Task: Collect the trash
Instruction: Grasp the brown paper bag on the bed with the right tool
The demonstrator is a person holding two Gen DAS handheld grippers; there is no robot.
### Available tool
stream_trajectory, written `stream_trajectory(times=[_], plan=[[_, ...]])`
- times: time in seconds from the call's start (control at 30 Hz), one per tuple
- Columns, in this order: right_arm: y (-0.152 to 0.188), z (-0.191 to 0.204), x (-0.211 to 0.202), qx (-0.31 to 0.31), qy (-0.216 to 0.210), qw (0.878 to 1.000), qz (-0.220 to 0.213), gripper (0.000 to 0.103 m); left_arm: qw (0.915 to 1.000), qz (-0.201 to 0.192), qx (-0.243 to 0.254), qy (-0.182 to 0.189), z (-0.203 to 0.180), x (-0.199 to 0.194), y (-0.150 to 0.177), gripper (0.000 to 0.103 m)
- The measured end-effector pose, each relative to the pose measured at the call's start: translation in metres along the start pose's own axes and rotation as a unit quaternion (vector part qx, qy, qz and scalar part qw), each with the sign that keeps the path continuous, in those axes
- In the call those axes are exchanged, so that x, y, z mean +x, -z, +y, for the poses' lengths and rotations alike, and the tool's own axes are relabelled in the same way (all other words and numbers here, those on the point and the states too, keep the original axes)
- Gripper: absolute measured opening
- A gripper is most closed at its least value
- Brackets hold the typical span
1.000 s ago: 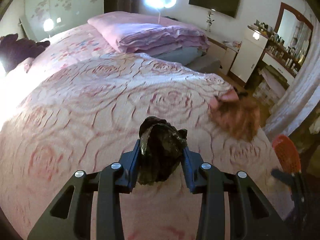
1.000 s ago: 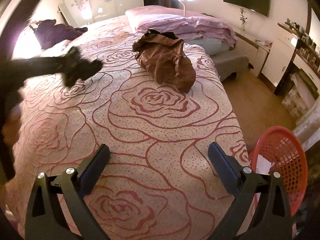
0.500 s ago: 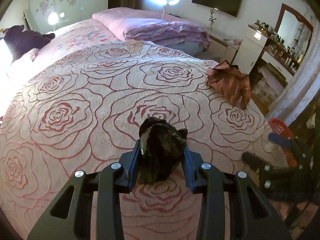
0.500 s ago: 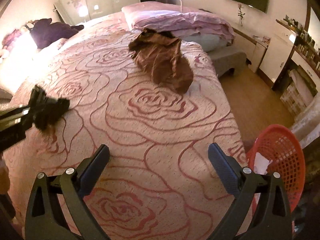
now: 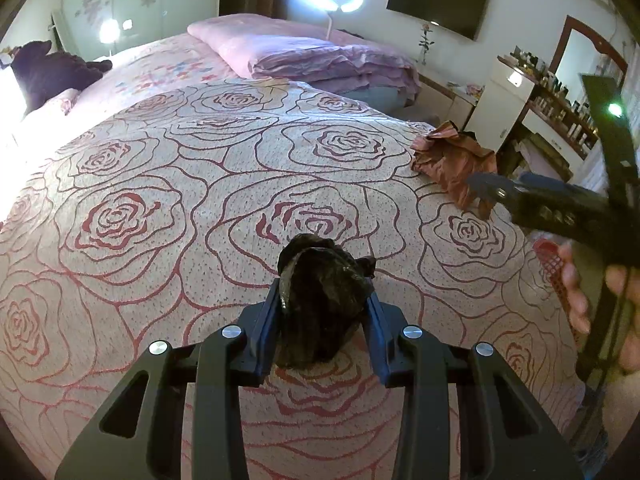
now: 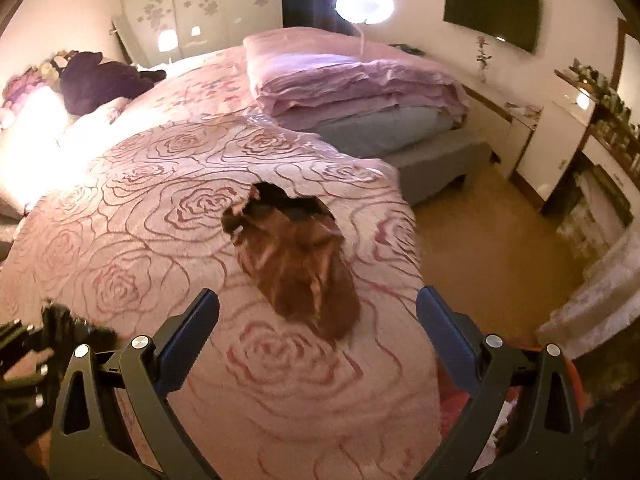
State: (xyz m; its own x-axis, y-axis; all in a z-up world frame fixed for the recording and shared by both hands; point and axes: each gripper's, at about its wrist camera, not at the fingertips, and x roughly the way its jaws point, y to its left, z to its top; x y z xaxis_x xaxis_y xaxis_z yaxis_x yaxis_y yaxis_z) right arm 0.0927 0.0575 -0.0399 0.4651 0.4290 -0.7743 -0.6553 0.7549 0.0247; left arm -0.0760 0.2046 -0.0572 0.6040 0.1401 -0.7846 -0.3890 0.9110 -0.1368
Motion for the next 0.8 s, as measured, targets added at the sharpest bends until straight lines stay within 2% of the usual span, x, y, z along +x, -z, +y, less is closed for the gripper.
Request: stream_trajectory(times=[0.4, 0.5, 0.57, 0.63, 0.7, 0.8], plan=[[-0.027, 0.019, 0.036, -0.026, 0.004, 1.0, 0.013, 0.093, 1.0, -0.003, -0.001, -0.001, -0.001, -0.002, 0.006, 0.036], [-0.03, 0.016, 0.042, -0.013, -0.002, 1.0, 0.024, 0.08, 1.0, -0.005, 0.001, -0.002, -0.003, -0.003, 0.007, 0.036], [-0.028, 0.014, 0.044, -0.007, -0.012, 0.999, 0.031, 0.067, 1.0, -0.005, 0.003, -0.003, -0.003, -0.002, 0.008, 0.036], [-0.026, 0.015, 0.042, -0.01, -0.012, 0.999, 0.03, 0.065, 1.0, -0.006, 0.003, -0.004, -0.003, -0.002, 0.008, 0.036], [-0.023, 0.015, 0.038, -0.01, -0.015, 0.999, 0.029, 0.059, 1.0, -0.006, 0.002, -0.004, -0.002, -0.002, 0.008, 0.036], [-0.018, 0.014, 0.033, -0.007, -0.021, 0.999, 0.031, 0.059, 1.0, -0.005, 0.002, -0.003, -0.002, -0.002, 0.008, 0.036]])
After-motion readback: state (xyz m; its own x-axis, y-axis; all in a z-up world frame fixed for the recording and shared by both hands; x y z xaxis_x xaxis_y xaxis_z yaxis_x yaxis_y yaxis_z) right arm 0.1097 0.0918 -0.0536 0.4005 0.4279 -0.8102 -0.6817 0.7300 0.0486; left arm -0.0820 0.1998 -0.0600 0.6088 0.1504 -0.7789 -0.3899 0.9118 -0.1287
